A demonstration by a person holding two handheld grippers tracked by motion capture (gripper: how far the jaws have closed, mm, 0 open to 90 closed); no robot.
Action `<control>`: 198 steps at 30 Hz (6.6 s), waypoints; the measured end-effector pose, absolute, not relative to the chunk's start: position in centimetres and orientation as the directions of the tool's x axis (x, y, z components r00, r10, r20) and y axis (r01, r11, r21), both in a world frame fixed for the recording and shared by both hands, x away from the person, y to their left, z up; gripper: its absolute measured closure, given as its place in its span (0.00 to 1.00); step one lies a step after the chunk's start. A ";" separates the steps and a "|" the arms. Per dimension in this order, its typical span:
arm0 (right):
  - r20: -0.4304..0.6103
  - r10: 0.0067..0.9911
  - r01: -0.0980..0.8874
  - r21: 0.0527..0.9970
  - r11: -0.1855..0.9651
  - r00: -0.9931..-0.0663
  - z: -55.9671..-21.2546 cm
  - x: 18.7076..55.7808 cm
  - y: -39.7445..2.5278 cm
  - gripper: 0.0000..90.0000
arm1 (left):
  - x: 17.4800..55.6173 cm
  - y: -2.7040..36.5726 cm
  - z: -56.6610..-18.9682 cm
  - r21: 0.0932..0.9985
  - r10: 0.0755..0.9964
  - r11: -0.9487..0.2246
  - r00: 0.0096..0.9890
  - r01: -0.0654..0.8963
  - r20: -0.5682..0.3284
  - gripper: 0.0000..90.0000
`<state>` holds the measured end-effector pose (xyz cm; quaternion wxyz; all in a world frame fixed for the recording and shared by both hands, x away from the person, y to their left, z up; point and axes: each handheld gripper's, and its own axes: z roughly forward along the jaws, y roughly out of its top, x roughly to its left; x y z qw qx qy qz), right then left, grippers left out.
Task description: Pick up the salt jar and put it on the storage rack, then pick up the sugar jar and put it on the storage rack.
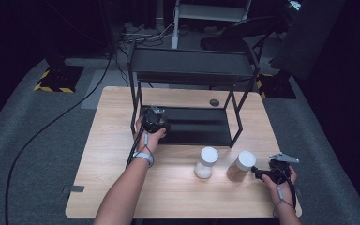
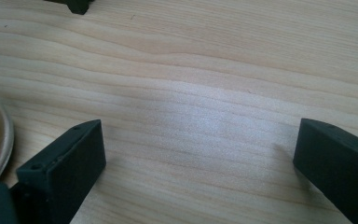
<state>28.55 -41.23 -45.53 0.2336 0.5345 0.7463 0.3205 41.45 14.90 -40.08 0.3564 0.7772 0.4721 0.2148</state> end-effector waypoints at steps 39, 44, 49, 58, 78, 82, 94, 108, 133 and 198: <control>-0.006 0.945 0.647 0.727 0.228 -0.327 -45.5 28.7 -41.4 0.02 | 31.0 18.6 -32.6 0.852 0.873 -0.319 0.478 0.416 0.094 0.13; -0.006 0.945 0.648 0.727 0.228 -0.327 -45.5 28.7 -41.4 0.02 | 29.0 20.0 -32.0 0.854 0.872 -0.325 0.478 0.406 0.104 0.13; -0.006 0.945 0.648 0.727 0.228 -0.327 -45.5 28.7 -41.4 0.02 | 27.0 22.0 -31.7 0.855 0.870 -0.326 0.482 0.402 0.105 0.13; -0.006 0.945 0.647 0.727 0.229 -0.328 -45.5 28.7 -41.4 0.02 | 24.5 24.9 -32.7 0.844 0.882 -0.318 0.460 0.432 0.097 0.12; -0.006 0.945 0.647 0.727 0.229 -0.328 -45.5 28.7 -41.4 0.02 | 22.2 29.9 -38.1 0.800 0.886 -0.319 0.460 0.509 0.060 0.11; -0.005 0.945 0.647 0.727 0.229 -0.328 -45.5 28.7 -41.4 0.02 | 21.9 30.4 -39.1 0.788 0.890 -0.320 0.452 0.527 0.059 0.11; -0.005 0.945 0.647 0.727 0.229 -0.328 -45.5 28.7 -41.4 0.02 | 21.7 31.1 -41.9 0.767 0.902 -0.296 0.431 0.569 0.029 0.11; -0.006 0.945 0.647 0.727 0.229 -0.328 -45.5 28.7 -41.4 0.02 | 22.1 31.9 -44.4 0.724 0.921 -0.267 0.389 0.636 -0.002 0.11; -0.006 0.945 0.648 0.726 0.229 -0.328 -45.5 28.7 -41.4 0.02 | 22.4 31.7 -45.5 0.702 0.932 -0.247 0.362 0.668 -0.017 0.03; 0.031 0.892 0.497 0.839 0.222 -0.450 -34.0 24.3 -39.8 0.08 | 22.6 31.8 -45.5 0.699 0.928 -0.257 0.373 0.668 -0.016 0.02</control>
